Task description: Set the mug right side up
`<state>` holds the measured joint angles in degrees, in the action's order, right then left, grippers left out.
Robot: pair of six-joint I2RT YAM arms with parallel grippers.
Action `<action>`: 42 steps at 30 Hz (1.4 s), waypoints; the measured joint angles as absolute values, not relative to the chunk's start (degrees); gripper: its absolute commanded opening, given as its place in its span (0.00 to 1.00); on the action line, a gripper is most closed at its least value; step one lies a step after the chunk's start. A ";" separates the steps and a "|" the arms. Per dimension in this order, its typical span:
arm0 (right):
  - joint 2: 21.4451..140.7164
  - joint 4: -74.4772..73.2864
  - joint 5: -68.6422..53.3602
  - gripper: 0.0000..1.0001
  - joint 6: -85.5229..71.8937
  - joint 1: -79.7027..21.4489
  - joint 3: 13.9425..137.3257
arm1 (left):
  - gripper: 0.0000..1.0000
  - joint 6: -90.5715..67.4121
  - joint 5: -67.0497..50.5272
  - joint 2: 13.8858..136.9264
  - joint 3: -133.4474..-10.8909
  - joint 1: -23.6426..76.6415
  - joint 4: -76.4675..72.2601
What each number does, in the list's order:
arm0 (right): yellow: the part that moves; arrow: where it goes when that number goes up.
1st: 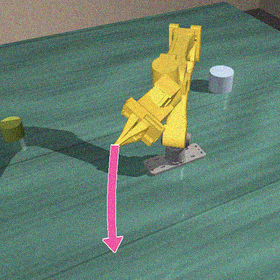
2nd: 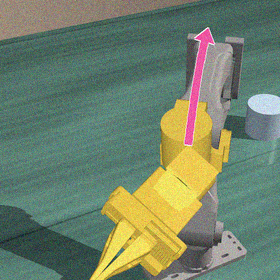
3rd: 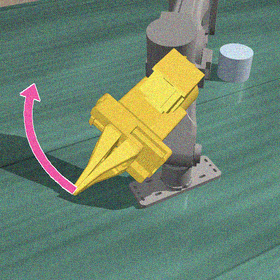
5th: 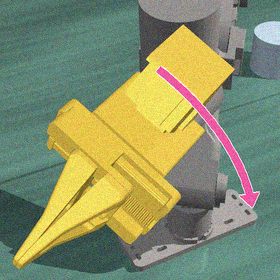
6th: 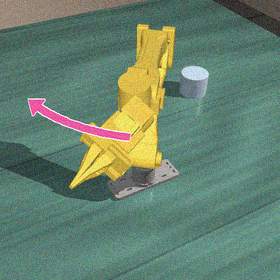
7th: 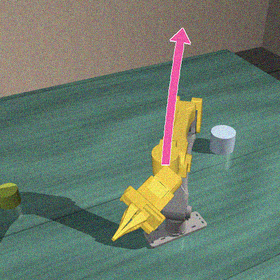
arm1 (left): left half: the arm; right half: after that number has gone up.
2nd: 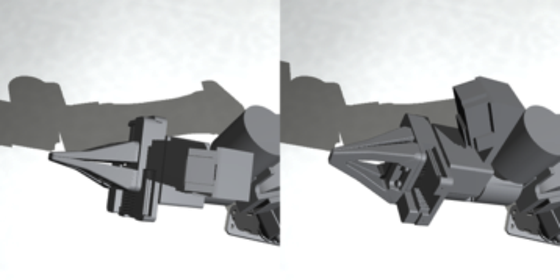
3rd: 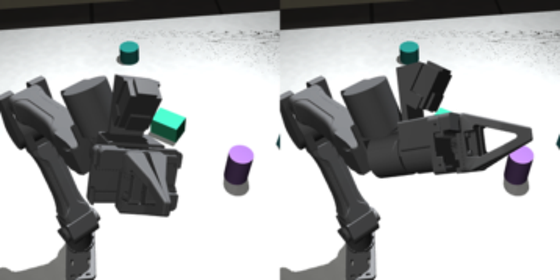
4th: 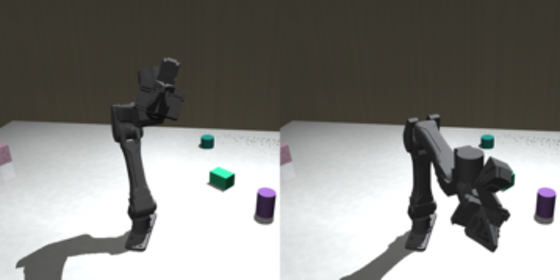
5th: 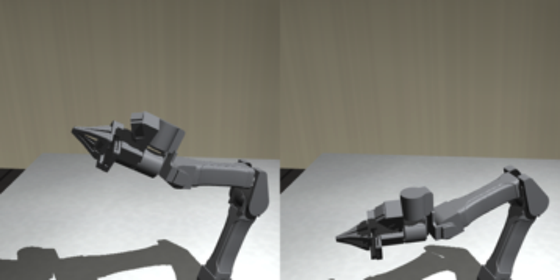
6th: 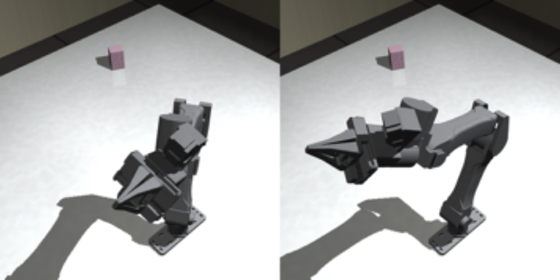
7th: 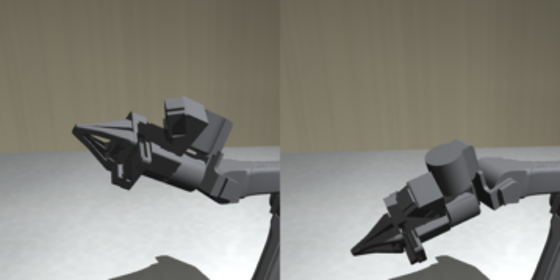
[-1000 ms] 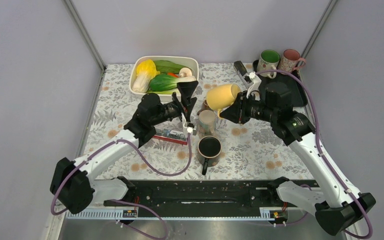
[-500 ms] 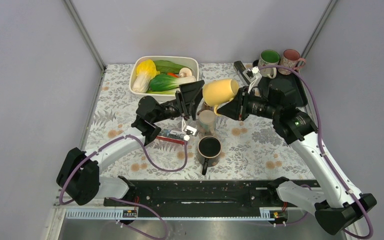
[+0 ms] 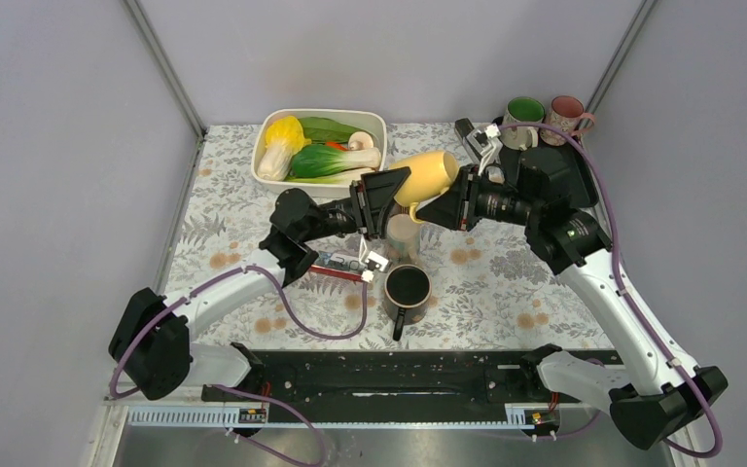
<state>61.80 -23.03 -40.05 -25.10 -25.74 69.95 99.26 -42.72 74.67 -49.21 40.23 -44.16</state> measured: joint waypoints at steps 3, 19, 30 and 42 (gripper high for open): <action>61.71 -21.69 -41.98 0.00 -28.47 -25.30 69.95 | 0.00 101.23 -41.32 74.70 -49.80 40.10 -44.14; 62.59 -23.99 -35.77 0.70 -22.52 -22.98 68.38 | 0.00 102.98 -33.76 71.66 -51.03 41.56 -28.14; 60.88 -36.75 -25.23 0.80 1.13 -22.72 69.73 | 0.00 93.23 -17.45 74.13 -59.48 41.36 -3.51; 59.48 -39.59 -34.85 0.81 38.65 -22.70 76.07 | 0.00 63.07 0.08 83.59 -96.55 39.97 40.34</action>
<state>59.48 -39.59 -34.85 38.65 -22.70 76.07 63.07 0.08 83.59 -96.55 39.97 40.34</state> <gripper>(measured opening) 0.819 0.146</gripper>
